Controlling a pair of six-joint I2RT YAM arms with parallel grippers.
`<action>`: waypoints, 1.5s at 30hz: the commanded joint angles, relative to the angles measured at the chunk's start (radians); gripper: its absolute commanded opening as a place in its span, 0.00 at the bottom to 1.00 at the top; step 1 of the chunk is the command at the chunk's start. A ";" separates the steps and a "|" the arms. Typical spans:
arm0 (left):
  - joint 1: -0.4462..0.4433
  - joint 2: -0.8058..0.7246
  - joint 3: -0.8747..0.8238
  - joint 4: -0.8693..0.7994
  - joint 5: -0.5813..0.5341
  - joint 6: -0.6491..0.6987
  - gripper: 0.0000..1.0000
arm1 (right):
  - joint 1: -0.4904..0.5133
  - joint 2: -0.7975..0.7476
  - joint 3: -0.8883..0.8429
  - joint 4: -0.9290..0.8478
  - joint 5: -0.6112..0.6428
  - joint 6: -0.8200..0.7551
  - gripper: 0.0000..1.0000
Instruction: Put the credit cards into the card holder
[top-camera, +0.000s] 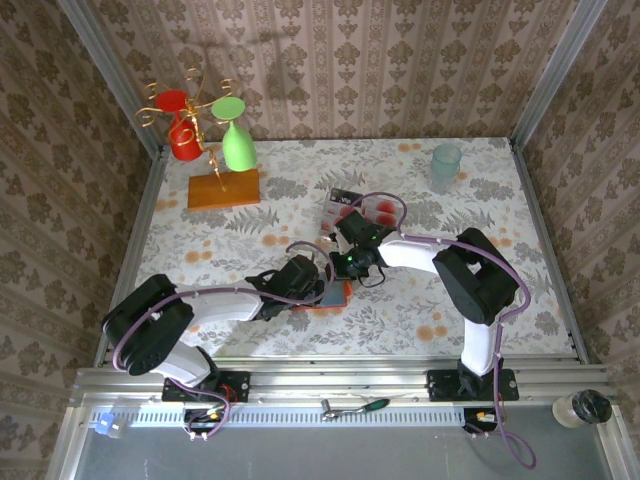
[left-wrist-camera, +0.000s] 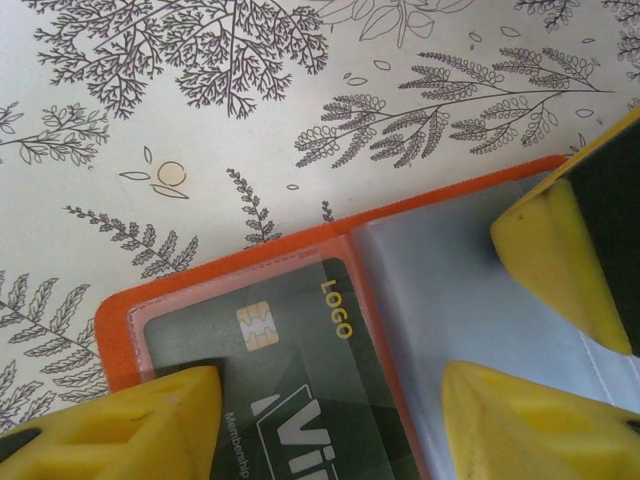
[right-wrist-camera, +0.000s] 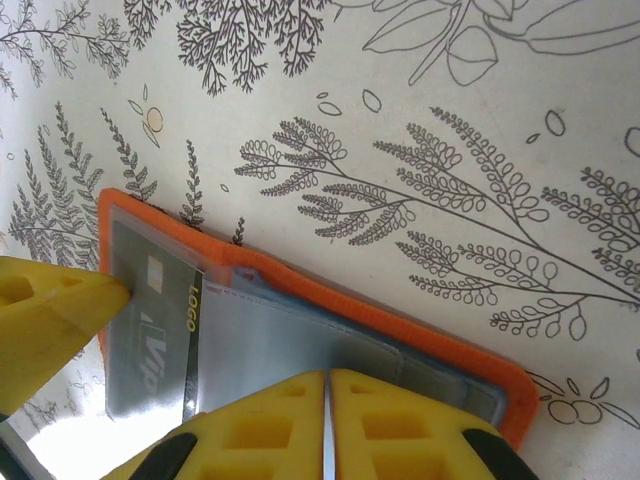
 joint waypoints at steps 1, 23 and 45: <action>-0.012 0.028 -0.023 0.000 -0.004 0.010 0.58 | 0.002 -0.001 -0.014 0.002 -0.023 0.013 0.14; -0.020 0.034 -0.042 0.018 -0.015 0.001 0.58 | -0.020 -0.111 -0.149 0.102 0.003 0.079 0.41; -0.026 -0.014 -0.050 0.028 -0.033 0.005 0.65 | -0.009 -0.103 -0.089 0.015 0.019 0.013 0.04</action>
